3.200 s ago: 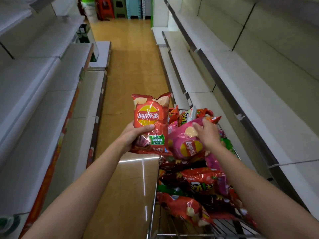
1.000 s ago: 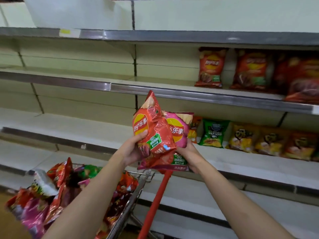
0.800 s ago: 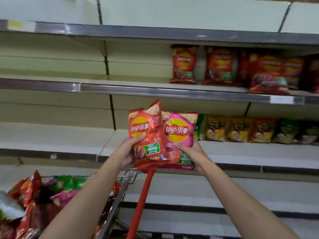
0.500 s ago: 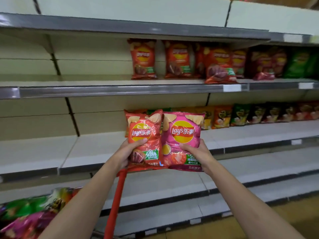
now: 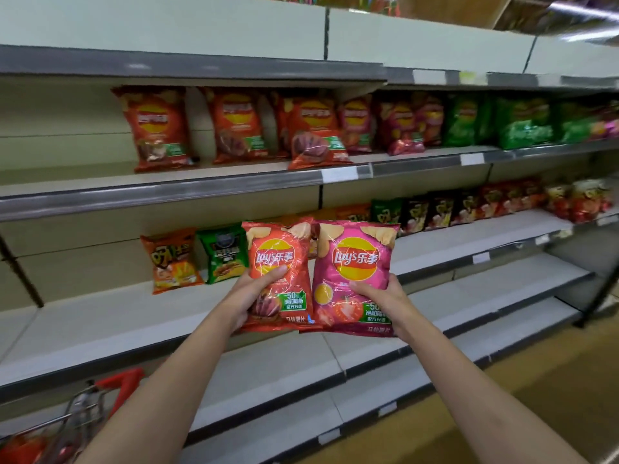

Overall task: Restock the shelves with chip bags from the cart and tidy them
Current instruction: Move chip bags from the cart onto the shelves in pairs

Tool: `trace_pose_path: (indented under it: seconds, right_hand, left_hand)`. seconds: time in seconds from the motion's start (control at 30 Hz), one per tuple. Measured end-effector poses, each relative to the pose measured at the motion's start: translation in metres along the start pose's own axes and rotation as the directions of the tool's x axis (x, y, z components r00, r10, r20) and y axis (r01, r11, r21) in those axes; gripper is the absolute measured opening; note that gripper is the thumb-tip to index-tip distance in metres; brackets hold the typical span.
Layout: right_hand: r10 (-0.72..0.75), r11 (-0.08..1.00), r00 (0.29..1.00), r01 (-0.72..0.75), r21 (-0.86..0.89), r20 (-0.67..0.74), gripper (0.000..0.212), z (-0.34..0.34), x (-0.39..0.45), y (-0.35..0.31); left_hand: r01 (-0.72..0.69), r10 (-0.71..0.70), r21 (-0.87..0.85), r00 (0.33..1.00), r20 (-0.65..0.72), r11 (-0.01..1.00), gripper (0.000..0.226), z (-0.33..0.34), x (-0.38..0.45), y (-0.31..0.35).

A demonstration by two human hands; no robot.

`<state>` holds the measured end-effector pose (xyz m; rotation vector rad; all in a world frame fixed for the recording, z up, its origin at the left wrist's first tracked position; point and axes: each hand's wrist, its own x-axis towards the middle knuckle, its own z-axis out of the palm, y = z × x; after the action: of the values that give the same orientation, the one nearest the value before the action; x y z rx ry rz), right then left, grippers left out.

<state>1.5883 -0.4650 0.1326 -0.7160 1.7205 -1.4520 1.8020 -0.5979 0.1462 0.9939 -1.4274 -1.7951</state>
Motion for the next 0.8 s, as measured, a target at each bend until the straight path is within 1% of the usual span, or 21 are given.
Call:
trace_pose_path:
  seconds: [0.13,0.17,0.3,0.37,0.4,0.47,0.53,0.57,0.67,0.7,0.73,0.8]
  right_hand:
    - [-0.014,1.0,1.0,0.015,0.022,-0.02,0.074,-0.061,0.014,-0.006]
    - [-0.016,1.0,1.0,0.017,0.023,-0.023,0.075,-0.075,0.018,-0.008]
    - [-0.031,0.999,0.999,0.031,0.022,-0.009,0.073,-0.117,0.03,-0.017]
    - [-0.047,0.999,0.999,0.047,0.026,0.0,0.073,-0.129,0.035,-0.022]
    - [-0.056,0.998,0.998,0.056,0.028,0.007,0.072,-0.132,0.037,-0.025]
    - [-0.075,0.997,0.997,0.074,0.035,0.027,0.07,-0.136,0.041,-0.033]
    - [-0.095,0.995,0.994,0.093,0.038,0.059,0.068,-0.135,0.045,-0.044]
    - [-0.108,0.994,0.991,0.105,0.042,0.077,0.067,-0.132,0.047,-0.05]
    - [-0.149,0.988,0.979,0.143,0.05,0.141,0.06,-0.118,0.056,-0.069]
    - [-0.162,0.987,0.973,0.156,0.051,0.162,0.056,-0.109,0.058,-0.076]
    - [-0.176,0.984,0.967,0.169,0.056,0.182,0.053,-0.1,0.06,-0.082]
    - [-0.193,0.981,0.956,0.184,0.06,0.223,0.057,-0.079,0.064,-0.095]
  left_hand:
    - [-0.011,0.011,0.005,1.0,0.02,1.0,0.046,0.063,0.017,0.002]
    - [-0.02,0.02,0.005,1.0,0.024,1.0,0.044,0.076,0.02,0.003]
    - [-0.041,0.04,0.007,0.999,0.022,0.999,0.059,0.118,0.031,0.008]
    - [-0.046,0.046,-0.003,0.999,0.013,0.999,0.06,0.129,0.037,0.012]
    - [-0.048,0.048,-0.002,0.999,0.0,0.999,0.056,0.132,0.039,0.014]
    - [-0.067,0.067,0.004,0.997,-0.039,0.998,0.042,0.137,0.041,0.022]
    - [-0.091,0.092,0.021,0.994,-0.065,0.996,0.037,0.137,0.041,0.031]
    - [-0.103,0.105,0.029,0.992,-0.071,0.994,0.04,0.135,0.04,0.037]
    - [-0.127,0.133,0.059,0.986,-0.103,0.99,0.063,0.121,0.034,0.057]
    - [-0.135,0.143,0.075,0.982,-0.126,0.988,0.067,0.114,0.032,0.063]
    - [-0.144,0.155,0.086,0.977,-0.149,0.986,0.068,0.106,0.029,0.07]
    - [-0.159,0.173,0.084,0.966,-0.191,0.984,0.067,0.088,0.024,0.082]
